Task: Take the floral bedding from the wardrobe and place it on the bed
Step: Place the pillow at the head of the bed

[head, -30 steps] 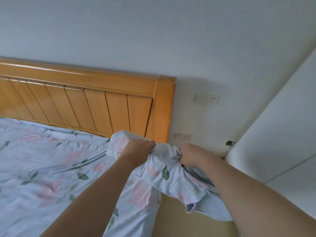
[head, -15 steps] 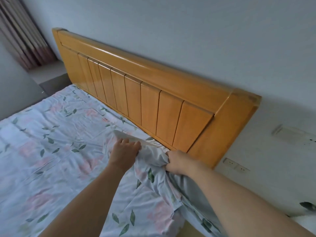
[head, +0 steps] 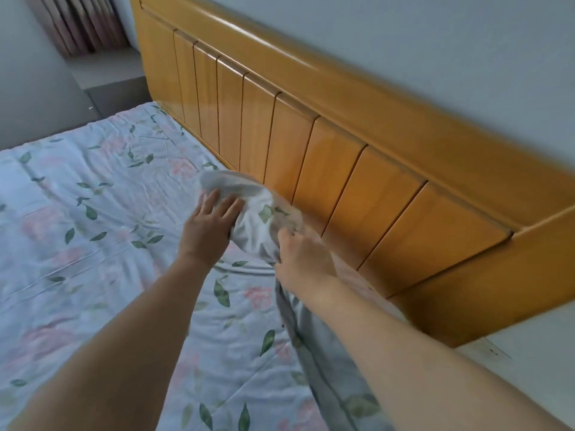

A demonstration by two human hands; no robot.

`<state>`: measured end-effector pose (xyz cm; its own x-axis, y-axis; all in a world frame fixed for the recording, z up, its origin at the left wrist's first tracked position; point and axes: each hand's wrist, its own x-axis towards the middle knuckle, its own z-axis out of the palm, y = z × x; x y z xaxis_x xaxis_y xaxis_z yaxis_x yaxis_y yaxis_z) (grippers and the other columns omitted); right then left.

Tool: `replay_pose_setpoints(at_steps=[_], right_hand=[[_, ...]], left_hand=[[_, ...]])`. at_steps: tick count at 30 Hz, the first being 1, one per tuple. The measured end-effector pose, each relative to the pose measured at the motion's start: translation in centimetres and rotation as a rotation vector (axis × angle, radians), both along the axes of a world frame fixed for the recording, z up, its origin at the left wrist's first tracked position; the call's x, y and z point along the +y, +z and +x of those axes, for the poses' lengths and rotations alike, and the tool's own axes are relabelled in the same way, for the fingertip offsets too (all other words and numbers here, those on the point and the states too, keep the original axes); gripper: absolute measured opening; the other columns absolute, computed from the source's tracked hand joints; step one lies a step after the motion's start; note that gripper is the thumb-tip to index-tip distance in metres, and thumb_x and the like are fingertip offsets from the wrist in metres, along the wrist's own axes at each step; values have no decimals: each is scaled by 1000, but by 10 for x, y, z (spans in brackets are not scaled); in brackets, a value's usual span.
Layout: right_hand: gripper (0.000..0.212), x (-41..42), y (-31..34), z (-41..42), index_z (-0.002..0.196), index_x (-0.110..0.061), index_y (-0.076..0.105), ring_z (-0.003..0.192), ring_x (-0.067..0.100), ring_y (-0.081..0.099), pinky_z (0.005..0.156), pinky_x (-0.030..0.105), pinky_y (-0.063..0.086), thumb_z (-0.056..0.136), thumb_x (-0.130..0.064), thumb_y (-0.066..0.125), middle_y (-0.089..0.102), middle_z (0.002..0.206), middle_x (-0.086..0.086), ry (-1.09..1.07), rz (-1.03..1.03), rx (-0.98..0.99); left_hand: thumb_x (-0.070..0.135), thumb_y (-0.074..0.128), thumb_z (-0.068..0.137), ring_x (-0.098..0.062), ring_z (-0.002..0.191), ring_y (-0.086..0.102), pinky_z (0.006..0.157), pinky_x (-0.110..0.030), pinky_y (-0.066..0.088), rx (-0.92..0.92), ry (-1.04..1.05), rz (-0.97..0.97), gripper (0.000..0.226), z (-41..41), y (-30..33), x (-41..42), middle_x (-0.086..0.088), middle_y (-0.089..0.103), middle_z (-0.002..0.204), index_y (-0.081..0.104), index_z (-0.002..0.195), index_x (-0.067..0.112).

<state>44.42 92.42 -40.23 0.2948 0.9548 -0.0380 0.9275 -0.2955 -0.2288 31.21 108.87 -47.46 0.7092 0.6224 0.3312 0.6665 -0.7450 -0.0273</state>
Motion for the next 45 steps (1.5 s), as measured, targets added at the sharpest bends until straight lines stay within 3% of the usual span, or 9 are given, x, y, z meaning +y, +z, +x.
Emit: replay_pose_setpoints(at_steps=[4,6,9,12,16,20,28,35,45], right_hand=[[33,14,-147,-33,123,-16,40,114,33,49,89,43,41,92,-22,48,45,129,10,84,-138,6],[52,1,-223,-37,144,-22,23,135,35,29,107,56,25,95,-32,40,24,150,9,15,-383,53],[66,-29,-304,-25,153,-29,-5,148,25,-8,112,65,-2,97,-47,27,-15,160,-2,-247,-558,145],[66,-41,-333,-3,151,-32,-13,147,20,-21,111,66,-10,97,-54,19,-25,158,-4,-294,-483,75],[75,-42,-327,28,151,-35,-12,146,25,-22,111,66,-9,91,-67,21,-24,158,-2,-451,-394,65],[80,-56,-321,49,149,-37,-16,146,28,-22,111,67,0,88,-73,20,-29,157,-2,-531,-451,141],[77,-83,-357,64,149,-36,-16,147,22,-21,112,67,-1,88,-72,14,-22,159,-4,-454,-426,109],[71,-113,-269,72,153,-25,-11,148,22,-16,118,52,-7,97,-58,19,-18,160,-1,-440,-449,182],[66,-248,-10,64,154,-17,5,149,21,6,122,43,7,100,-47,28,6,162,3,-574,-156,186]], left_hand=[[14,43,96,-38,145,18,107,-57,32,122,411,-418,64,-36,-144,12,-6,15,161,18,151,35],[12,41,94,-40,136,36,107,-51,36,-50,667,-787,62,-50,-216,0,-15,25,156,20,150,29],[18,43,95,-39,126,49,107,-45,38,-535,818,-1169,50,-54,-288,-38,-19,50,138,36,145,18],[35,34,100,-37,141,28,114,-47,24,-645,928,-1134,57,-37,-309,-64,-15,28,156,17,154,25],[56,23,97,-26,148,-4,113,-60,4,-407,866,-921,61,2,-284,-87,3,-5,162,5,152,40],[63,19,93,-22,146,-24,105,-72,-13,-213,547,-879,59,38,-282,-115,11,-17,161,1,148,51],[66,11,92,-26,142,-33,101,-77,-12,-30,556,-771,64,45,-324,-129,7,-24,160,-11,149,46],[67,8,91,-23,148,-18,107,-71,-10,60,557,-802,68,55,-238,-154,8,-13,162,-6,152,41],[62,8,95,-21,148,-18,117,-58,-7,107,18,-611,68,81,28,-266,5,-12,163,-6,154,32]])
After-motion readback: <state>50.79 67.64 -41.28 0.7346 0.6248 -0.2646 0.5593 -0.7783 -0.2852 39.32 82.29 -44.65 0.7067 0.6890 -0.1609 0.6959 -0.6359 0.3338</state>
